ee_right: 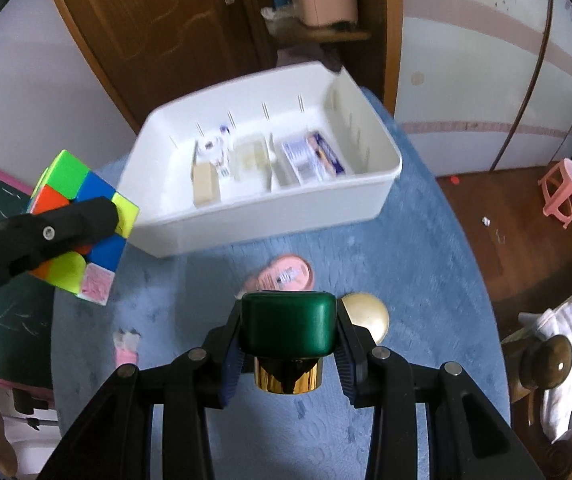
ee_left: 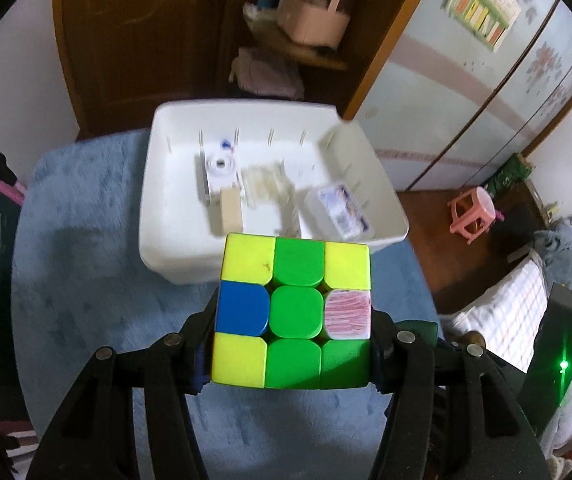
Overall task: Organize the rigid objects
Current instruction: 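Carry cube and cylinder into the white tray and open both tools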
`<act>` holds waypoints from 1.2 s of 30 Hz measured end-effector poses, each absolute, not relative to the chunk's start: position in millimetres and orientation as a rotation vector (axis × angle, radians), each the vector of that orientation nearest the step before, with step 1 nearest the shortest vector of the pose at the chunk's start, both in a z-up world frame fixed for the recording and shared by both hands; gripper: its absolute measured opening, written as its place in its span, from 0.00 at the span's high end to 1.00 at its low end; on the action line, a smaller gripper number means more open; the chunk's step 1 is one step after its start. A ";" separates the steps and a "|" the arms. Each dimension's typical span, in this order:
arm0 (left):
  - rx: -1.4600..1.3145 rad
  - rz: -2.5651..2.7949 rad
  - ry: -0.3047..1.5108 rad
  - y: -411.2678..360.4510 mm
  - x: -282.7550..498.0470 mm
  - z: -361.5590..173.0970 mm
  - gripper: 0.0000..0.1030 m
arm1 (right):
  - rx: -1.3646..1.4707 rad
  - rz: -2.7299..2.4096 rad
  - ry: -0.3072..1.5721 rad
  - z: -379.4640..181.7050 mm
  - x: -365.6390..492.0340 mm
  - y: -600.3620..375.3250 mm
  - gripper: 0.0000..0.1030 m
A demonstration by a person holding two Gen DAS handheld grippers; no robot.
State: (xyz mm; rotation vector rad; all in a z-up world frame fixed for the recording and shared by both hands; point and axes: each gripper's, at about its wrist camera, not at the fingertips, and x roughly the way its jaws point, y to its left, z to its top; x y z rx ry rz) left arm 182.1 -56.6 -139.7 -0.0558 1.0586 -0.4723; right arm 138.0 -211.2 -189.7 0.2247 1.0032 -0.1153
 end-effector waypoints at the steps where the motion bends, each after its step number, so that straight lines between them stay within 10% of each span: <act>1: -0.054 -0.470 1.044 -55.9 182.1 -133.5 0.40 | 0.227 -0.112 0.989 -183.0 138.7 -211.5 0.61; 20: -0.104 -0.372 0.808 -49.5 240.8 -64.3 0.40 | 0.159 -0.126 0.724 -74.1 224.9 -251.8 0.61; 36: -0.006 -0.210 1.015 -59.9 321.5 -177.8 0.40 | 0.082 0.001 0.952 -186.4 315.4 -215.0 0.61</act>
